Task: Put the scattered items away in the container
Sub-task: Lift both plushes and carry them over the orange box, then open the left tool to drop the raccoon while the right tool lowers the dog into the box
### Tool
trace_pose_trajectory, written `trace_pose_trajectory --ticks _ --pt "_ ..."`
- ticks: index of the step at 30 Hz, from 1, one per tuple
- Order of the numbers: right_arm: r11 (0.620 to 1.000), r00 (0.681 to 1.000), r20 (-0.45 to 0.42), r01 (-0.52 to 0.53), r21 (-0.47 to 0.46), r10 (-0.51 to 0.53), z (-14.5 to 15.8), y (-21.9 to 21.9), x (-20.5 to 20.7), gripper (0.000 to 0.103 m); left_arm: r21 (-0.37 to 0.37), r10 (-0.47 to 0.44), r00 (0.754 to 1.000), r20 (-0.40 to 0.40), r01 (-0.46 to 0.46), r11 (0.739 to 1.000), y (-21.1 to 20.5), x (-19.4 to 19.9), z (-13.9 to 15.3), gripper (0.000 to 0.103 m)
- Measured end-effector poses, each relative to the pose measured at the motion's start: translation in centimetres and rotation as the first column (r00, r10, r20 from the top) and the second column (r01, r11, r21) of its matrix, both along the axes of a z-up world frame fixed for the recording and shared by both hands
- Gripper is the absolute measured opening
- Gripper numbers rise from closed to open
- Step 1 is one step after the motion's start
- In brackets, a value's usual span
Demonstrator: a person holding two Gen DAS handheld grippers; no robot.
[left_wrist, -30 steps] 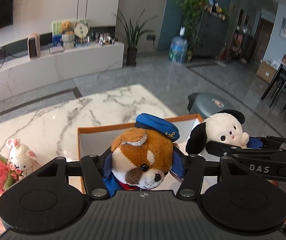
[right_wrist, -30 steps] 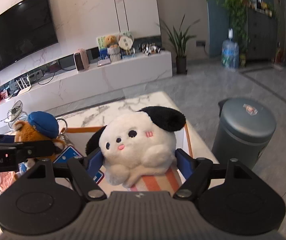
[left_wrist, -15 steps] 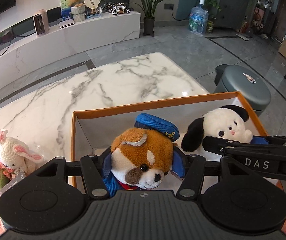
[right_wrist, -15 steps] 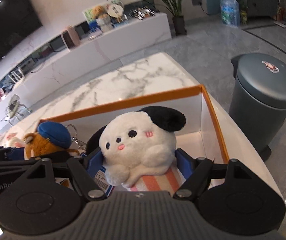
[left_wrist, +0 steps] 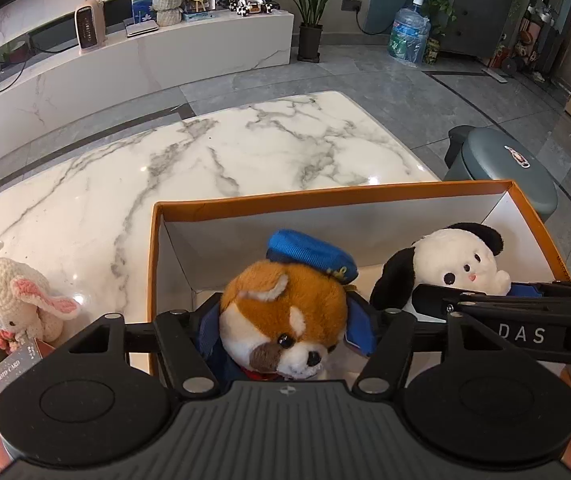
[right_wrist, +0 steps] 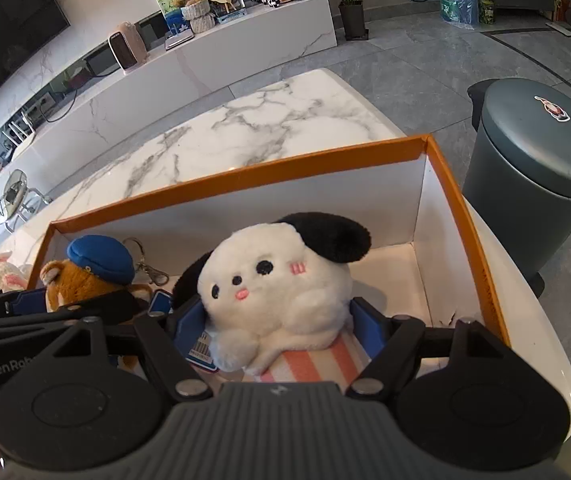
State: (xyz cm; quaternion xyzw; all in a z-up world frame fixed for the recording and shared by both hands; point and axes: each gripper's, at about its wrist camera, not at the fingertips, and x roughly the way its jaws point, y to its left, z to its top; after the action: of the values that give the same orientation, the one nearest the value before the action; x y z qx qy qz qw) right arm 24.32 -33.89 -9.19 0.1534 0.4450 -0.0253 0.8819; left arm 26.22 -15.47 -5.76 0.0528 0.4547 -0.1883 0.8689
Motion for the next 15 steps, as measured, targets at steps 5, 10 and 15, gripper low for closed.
trace_pose_trajectory --ticks 5,10,15 --pt "1.0 1.0 -0.012 0.003 0.006 -0.003 -0.1 0.2 0.0 0.078 -0.018 -0.001 0.999 0.037 0.002 1.0 0.7 -0.2 0.6 0.085" --pt "1.0 0.998 -0.061 0.002 0.012 -0.001 -0.2 0.3 0.4 0.078 -0.05 0.031 0.998 0.049 -0.029 0.998 1.9 -0.5 1.7 0.084" --pt "1.0 0.994 -0.11 0.019 -0.004 -0.019 -0.1 1.0 1.1 0.079 -0.057 0.039 0.997 0.067 -0.036 0.998 2.7 -1.2 2.4 0.078"
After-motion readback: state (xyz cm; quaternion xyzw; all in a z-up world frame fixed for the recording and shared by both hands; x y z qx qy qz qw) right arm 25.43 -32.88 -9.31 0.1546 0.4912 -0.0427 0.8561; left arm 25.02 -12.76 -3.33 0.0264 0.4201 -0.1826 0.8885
